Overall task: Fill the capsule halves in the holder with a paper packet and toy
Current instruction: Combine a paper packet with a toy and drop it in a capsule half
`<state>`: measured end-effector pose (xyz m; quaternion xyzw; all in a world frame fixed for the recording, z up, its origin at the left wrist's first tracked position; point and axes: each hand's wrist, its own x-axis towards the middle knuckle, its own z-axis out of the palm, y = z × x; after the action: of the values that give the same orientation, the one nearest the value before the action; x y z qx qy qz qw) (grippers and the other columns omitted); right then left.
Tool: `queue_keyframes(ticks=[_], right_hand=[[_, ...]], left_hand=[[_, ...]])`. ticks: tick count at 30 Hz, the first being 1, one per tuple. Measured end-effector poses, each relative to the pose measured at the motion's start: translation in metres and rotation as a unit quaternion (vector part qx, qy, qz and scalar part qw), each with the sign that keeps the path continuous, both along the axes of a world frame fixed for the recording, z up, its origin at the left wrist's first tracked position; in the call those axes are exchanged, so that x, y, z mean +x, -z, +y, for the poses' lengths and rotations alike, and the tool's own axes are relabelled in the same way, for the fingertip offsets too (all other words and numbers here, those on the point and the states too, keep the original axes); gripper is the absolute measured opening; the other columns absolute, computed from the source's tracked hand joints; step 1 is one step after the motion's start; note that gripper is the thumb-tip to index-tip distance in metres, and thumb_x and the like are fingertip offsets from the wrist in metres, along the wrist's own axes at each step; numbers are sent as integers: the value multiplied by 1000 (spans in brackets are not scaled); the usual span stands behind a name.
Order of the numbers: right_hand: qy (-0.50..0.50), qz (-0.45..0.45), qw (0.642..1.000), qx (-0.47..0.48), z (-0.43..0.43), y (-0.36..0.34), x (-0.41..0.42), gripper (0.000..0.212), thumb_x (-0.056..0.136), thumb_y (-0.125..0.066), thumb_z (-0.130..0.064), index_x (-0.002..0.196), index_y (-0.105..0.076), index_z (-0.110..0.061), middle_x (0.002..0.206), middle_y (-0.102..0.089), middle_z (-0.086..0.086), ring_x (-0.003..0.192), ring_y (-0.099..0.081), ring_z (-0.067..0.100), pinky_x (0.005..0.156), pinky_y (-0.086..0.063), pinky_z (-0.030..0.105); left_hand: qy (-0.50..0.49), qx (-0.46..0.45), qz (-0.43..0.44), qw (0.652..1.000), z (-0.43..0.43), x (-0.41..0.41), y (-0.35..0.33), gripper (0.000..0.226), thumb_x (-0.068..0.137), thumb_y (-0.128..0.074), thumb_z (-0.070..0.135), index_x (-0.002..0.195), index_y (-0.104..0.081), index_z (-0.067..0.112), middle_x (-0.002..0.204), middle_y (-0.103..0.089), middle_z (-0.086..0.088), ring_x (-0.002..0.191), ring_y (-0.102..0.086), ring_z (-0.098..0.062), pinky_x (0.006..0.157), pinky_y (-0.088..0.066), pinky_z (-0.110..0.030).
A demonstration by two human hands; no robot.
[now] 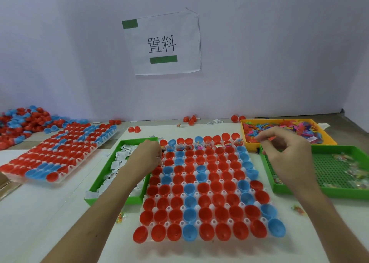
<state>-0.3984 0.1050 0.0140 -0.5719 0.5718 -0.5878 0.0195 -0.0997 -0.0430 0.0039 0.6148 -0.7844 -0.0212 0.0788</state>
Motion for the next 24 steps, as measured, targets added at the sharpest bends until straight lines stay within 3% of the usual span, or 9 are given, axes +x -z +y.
queue_keyframes(ticks=[4,7,12,16,19,22,24], right_hand=[[-2,-5,1000,5,0,1,1,21,89,-67,1,84,-73,-19,80,-70,-12,70,-64,7,63,-52,15],[0,-7,1000,5,-1,1,0,21,89,-67,1,84,-73,-18,80,-70,-10,67,-64,9,63,-53,20],[5,-12,1000,11,0,2,-1,21,90,-66,0,84,-73,-18,79,-70,-10,66,-64,9,61,-52,19],[4,-16,1000,11,-1,2,-2,21,90,-66,1,85,-73,-17,81,-71,-9,69,-66,12,63,-54,22],[6,-20,1000,10,-1,2,-3,21,90,-66,1,84,-74,-18,81,-71,-9,69,-66,13,64,-54,24],[4,-28,1000,10,-1,2,-5,25,90,-65,1,83,-72,-22,81,-71,-11,67,-65,11,63,-54,24],[5,-32,999,6,-1,1,-7,27,90,-65,1,82,-71,-25,79,-70,-11,66,-64,11,61,-52,19]], left_hand=[[-2,-9,16,1000,-1,3,2,20,83,-77,12,73,-64,24,80,-62,8,72,-58,-7,71,-51,-22],[-2,-5,10,1000,-5,1,5,21,85,-75,9,71,-67,23,80,-66,5,70,-60,-7,66,-48,-18],[4,13,18,1000,-8,-1,1,7,82,-77,6,83,-78,13,94,-73,0,74,-64,-9,71,-54,-21],[40,39,30,998,-6,6,-9,18,85,-75,5,101,-78,11,101,-76,-3,86,-69,-12,88,-57,-28],[54,41,42,997,-7,12,-17,30,89,-66,-4,113,-75,12,109,-74,-5,84,-68,-12,81,-56,-24],[44,25,94,994,-7,18,-18,31,91,-62,-5,113,-75,13,111,-73,-7,86,-67,-14,82,-56,-28],[22,-38,158,987,-7,24,-14,25,94,-60,1,110,-75,13,113,-74,-5,90,-66,-14,88,-56,-34]])
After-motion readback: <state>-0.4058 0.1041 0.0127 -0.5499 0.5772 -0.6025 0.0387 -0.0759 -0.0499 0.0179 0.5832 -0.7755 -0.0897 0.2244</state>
